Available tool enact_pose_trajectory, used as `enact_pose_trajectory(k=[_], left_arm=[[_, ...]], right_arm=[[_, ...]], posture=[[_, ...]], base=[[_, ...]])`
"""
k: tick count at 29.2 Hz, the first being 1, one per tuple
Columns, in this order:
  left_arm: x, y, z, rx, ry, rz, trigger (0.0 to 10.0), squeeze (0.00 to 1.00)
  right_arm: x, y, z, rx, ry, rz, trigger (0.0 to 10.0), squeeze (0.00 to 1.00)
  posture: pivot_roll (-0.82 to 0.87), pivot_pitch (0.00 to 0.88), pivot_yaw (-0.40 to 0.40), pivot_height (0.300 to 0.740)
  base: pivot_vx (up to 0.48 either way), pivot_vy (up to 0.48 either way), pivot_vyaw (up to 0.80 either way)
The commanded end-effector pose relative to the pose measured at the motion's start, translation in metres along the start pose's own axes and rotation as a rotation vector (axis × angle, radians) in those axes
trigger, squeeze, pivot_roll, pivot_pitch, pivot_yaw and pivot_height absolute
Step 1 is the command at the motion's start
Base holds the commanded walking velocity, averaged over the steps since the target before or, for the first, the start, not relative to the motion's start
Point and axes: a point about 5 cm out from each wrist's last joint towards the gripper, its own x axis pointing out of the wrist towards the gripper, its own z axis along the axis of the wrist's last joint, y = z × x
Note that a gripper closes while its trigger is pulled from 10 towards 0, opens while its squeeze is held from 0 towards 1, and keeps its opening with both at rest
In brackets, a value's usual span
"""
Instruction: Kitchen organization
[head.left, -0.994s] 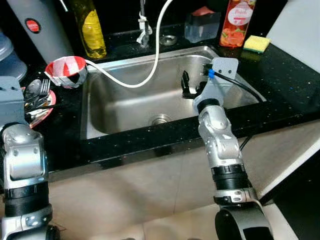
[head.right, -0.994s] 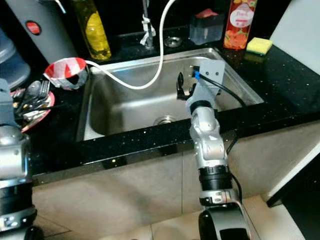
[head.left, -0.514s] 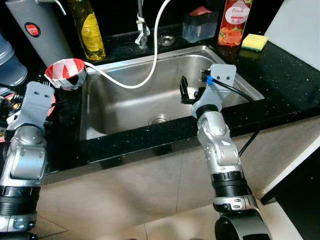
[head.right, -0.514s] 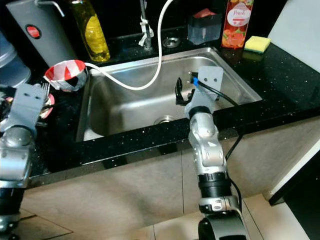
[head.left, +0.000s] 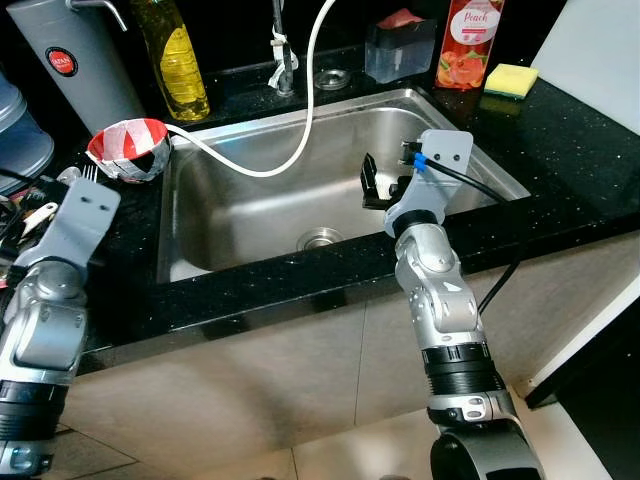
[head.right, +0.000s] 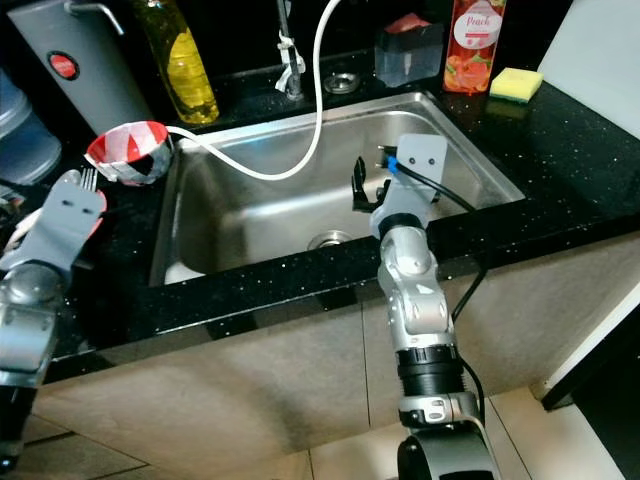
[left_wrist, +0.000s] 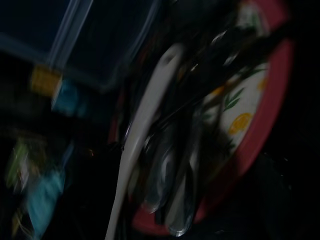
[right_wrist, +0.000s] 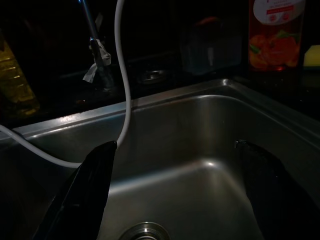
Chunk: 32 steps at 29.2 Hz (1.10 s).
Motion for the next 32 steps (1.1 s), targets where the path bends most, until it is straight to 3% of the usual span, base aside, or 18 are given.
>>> enact_pose_trajectory(k=[1, 3, 4, 5, 6, 10, 17, 18, 26, 32], left_arm=[[0.002, 0.003, -0.007, -0.058, 0.039, 0.019, 6.0, 0.00], [0.000, -0.011, -0.010, -0.033, 0.044, -0.041, 4.3, 0.00], [0.000, -0.011, -0.010, -0.033, 0.044, -0.041, 4.3, 0.00], [-0.001, -0.016, -0.010, -0.017, 0.043, -0.061, 3.0, 0.00], [-0.002, -0.021, -0.011, 0.015, 0.037, -0.071, 0.0, 0.00], [-0.004, -0.028, -0.011, 0.111, 0.005, -0.070, 0.0, 0.00], [-0.006, -0.036, -0.008, 0.158, -0.039, -0.097, 0.0, 0.00], [-0.010, -0.042, -0.004, 0.168, -0.064, -0.125, 10.0, 0.00], [-0.022, -0.056, 0.009, 0.219, -0.136, -0.183, 10.0, 0.00], [-0.028, -0.063, 0.020, 0.211, -0.178, -0.212, 10.0, 0.00]], right_arm=[[0.000, 0.004, 0.001, 0.002, 0.004, 0.016, 10.0, 0.00], [-0.001, 0.004, 0.000, 0.002, 0.007, 0.015, 10.0, 0.00], [-0.001, 0.004, 0.000, 0.002, 0.007, 0.015, 10.0, 0.00], [-0.002, 0.004, 0.000, 0.001, 0.008, 0.015, 10.0, 0.00], [-0.002, 0.004, 0.000, 0.001, 0.008, 0.015, 10.0, 0.00], [-0.003, 0.003, 0.001, -0.004, 0.009, 0.013, 10.0, 0.00], [-0.002, 0.002, 0.001, -0.006, 0.010, 0.013, 10.0, 0.00], [-0.002, 0.003, 0.001, -0.006, 0.009, 0.014, 10.0, 0.00], [-0.002, 0.004, 0.002, -0.004, 0.009, 0.016, 10.0, 0.00], [-0.002, 0.004, 0.002, -0.004, 0.010, 0.020, 10.0, 0.00]], posture=[[0.08, 0.000, 0.120, 0.740], [0.08, 0.000, 0.120, 0.740], [0.08, 0.000, 0.120, 0.740], [0.08, 0.000, 0.120, 0.740], [0.07, 0.010, 0.119, 0.740], [0.07, 0.013, 0.116, 0.740], [0.06, 0.012, 0.116, 0.740], [0.07, 0.012, 0.116, 0.740], [0.07, 0.008, 0.117, 0.740], [0.07, 0.005, 0.115, 0.740]], base=[[0.000, 0.000, 0.00], [0.000, 0.000, 0.00], [0.000, 0.000, 0.00], [0.000, 0.000, 0.00], [0.000, 0.000, 0.00], [0.000, 0.000, 0.00], [0.000, 0.000, 0.00], [0.000, 0.000, 0.00], [0.000, 0.000, 0.00], [0.000, 0.000, 0.00]])
